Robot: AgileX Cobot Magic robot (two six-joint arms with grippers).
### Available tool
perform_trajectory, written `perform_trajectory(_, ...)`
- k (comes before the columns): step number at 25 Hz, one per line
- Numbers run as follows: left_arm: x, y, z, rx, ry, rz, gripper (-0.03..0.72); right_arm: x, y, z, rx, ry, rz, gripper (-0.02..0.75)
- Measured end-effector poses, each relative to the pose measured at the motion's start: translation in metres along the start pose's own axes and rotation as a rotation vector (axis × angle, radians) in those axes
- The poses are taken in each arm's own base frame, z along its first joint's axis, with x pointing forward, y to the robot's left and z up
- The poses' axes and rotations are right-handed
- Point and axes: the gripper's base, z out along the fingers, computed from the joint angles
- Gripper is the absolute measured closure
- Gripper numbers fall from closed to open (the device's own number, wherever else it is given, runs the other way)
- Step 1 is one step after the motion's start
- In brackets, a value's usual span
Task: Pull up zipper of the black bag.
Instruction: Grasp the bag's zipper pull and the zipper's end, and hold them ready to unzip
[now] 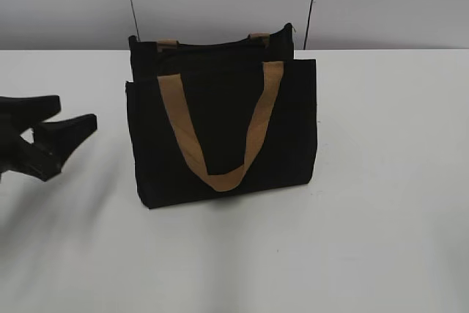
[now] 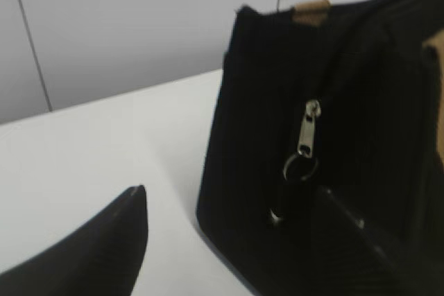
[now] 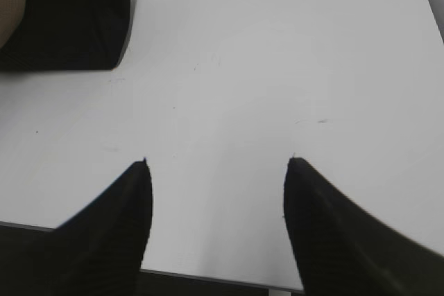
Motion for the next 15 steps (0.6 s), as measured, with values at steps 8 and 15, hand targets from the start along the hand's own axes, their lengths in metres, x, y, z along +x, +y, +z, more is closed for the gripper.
perform_trajectory(8, 0.038, 0.003, 0.053, 0.216, 0.077, 0.021, 0.162, 0.0, 0.0, 0.0, 0.0, 0.0, 0.0, 0.271)
perform_trajectory(15, 0.046, 0.002, 0.083, 0.339, 0.096, 0.101, 0.169, 0.0, 0.0, 0.0, 0.0, 0.0, 0.0, 0.271)
